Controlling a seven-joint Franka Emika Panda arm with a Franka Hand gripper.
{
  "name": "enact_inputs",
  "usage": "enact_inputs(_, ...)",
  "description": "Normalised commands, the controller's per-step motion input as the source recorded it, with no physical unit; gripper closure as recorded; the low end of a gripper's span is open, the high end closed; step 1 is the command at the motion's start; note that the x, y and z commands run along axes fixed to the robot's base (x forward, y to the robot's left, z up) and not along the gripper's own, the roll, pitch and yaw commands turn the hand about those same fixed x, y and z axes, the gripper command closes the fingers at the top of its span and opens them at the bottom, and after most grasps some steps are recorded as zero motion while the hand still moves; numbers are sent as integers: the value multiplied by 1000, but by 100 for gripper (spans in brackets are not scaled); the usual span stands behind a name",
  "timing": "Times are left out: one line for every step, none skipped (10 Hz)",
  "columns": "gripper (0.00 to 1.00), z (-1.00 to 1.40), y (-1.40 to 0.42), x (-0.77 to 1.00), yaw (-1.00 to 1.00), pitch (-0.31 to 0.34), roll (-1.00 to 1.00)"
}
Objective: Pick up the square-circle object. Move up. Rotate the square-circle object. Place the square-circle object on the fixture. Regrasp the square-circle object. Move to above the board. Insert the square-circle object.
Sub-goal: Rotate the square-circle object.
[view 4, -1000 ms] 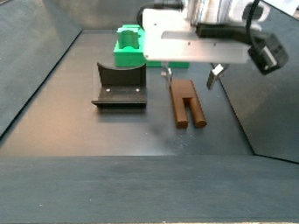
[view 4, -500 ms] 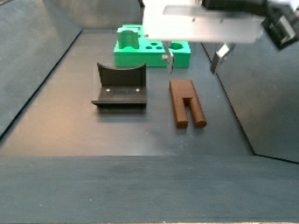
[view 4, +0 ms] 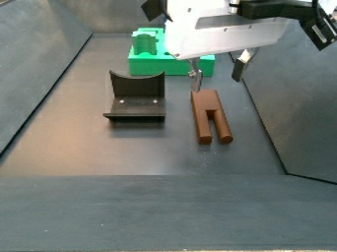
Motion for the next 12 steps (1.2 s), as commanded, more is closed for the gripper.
enact_inputs(0, -51, -1, 29, 1000, -1, 0)
enact_inputs(0, -46, -1, 31, 1000, -1, 0)
enact_inputs(0, -44, -1, 32, 1000, -1, -1)
enact_inputs(0, -43, -1, 33, 1000, -1, -1)
enact_inputs(0, -42, -1, 33, 1000, -1, -1)
enact_inputs(0, -41, -1, 33, 1000, -1, -1)
enact_inputs(0, -41, -1, 33, 1000, -2, -1)
enact_inputs(0, -40, -1, 33, 1000, -2, -1)
enact_inputs(0, -39, -1, 34, 1000, -2, -1)
enact_inputs(0, -38, -1, 34, 1000, -2, -1)
enact_inputs(0, -38, -1, 34, 1000, -2, -1)
enact_inputs(0, -38, -1, 34, 1000, -2, -1)
